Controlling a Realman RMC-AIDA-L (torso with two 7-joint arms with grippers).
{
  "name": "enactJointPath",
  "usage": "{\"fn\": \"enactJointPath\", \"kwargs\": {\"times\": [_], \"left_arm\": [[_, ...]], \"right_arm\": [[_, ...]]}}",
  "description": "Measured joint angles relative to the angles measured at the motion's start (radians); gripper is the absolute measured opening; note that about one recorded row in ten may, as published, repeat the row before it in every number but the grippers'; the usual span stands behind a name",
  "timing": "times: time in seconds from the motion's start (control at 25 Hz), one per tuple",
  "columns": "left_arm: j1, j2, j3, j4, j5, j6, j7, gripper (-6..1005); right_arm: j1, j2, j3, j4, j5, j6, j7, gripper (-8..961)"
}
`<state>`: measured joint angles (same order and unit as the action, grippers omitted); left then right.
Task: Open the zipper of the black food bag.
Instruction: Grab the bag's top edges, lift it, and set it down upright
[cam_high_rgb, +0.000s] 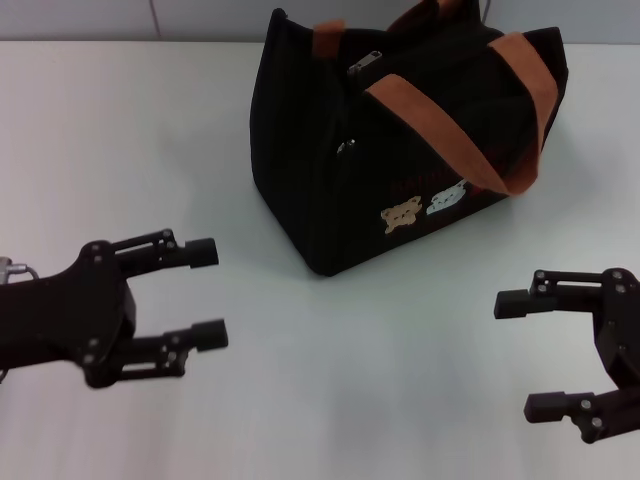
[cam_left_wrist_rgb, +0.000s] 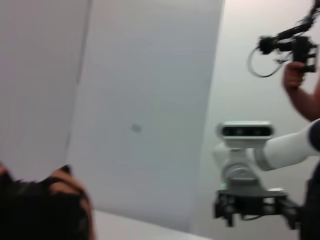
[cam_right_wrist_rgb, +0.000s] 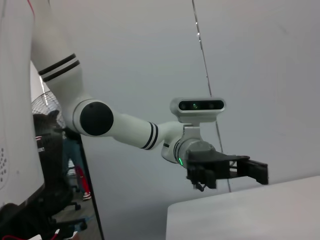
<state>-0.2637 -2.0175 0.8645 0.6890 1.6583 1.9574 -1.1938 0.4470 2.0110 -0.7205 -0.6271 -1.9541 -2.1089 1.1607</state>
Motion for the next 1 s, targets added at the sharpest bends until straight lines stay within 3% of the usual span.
{"fn": "enactJointPath", "kwargs": {"times": [0.2,0.36,0.52,0.8,1.0], "left_arm": [[-0.005,-0.019,-0.008,-0.048,-0.004,-0.126,0.024,738],[-0.035,-0.042,-0.071,-0.142,-0.005,-0.216,0.09,729],[-0.072,-0.053,-0.079,-0.231,-0.009,-0.315,0.162,719],[-0.206,-0.061,-0.095,-0.457,-0.011,-0.444,0.337,703],[-0.284,-0.063,-0.107,-0.583,-0.098,-0.539,0.447,692]], "right_arm": [[-0.007,0.0,0.026,0.003,0.002,0.013,0.0,826],[-0.02,-0.001,0.068,0.004,0.002,0.016,0.0,826],[-0.049,-0.003,0.18,0.009,0.002,0.03,0.0,827],[-0.09,-0.008,0.512,0.115,0.003,0.144,0.003,827],[-0.101,-0.006,0.547,0.136,0.003,0.189,0.002,827]]}}
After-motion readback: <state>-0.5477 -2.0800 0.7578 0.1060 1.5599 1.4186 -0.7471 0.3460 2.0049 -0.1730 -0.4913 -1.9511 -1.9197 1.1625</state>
